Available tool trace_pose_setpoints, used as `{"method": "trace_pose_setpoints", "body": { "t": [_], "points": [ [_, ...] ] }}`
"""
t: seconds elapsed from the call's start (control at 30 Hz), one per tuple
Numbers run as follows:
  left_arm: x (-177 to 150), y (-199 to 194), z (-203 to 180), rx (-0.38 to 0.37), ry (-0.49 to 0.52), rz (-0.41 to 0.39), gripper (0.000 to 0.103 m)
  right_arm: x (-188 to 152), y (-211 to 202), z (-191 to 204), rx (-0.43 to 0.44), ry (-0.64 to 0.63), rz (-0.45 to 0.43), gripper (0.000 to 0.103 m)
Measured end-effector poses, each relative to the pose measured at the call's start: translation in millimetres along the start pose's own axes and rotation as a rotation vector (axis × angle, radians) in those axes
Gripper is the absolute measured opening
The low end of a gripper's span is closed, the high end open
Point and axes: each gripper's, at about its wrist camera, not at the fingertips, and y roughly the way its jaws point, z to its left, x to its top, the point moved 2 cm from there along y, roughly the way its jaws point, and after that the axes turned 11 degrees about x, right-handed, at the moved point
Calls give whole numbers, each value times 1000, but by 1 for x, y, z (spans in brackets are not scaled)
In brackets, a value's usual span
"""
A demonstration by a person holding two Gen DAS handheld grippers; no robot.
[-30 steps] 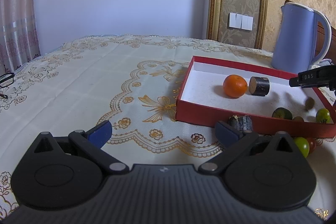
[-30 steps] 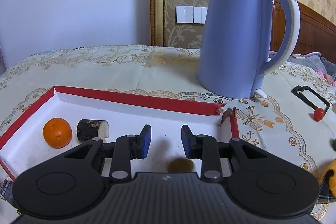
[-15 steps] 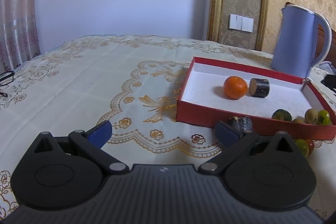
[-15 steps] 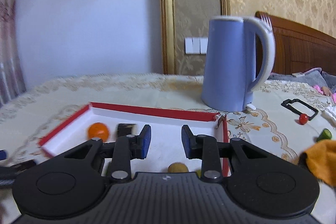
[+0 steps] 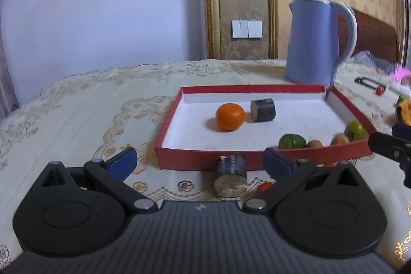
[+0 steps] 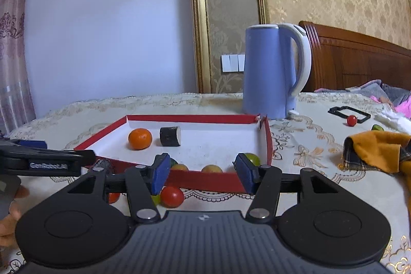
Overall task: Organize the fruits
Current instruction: 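Grasp the second dark eggplant slice with the left gripper while the right gripper grasps a red tomato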
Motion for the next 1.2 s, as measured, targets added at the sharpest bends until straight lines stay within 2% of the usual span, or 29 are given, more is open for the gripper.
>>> {"method": "trace_pose_setpoints", "body": {
  "t": [0.1,0.2,0.57,0.77,0.93,1.0,1.03,1.1,1.2],
  "points": [
    [0,7,-10,8,25,18,100,-3,-2,0,6,-10,6,58],
    [0,16,-15,9,25,55,93,-8,-4,2,10,-20,9,71],
    [-3,33,-25,17,52,128,91,-16,-3,6,21,-28,20,71],
    [-4,41,-25,-5,38,165,85,-16,-4,6,22,-30,22,71],
    [-3,44,-23,-51,5,185,68,-17,-5,9,30,-39,28,72],
    [-2,43,-22,-84,-14,195,53,-17,-6,9,35,-42,32,72],
    [-2,43,-22,-100,-22,198,49,-18,-6,10,37,-44,34,72],
    [-2,42,-22,-114,-28,198,32,-18,-5,11,41,-49,41,73],
    [-1,42,-21,-109,-28,197,31,-18,-6,13,42,-61,42,77]
  ]
}}
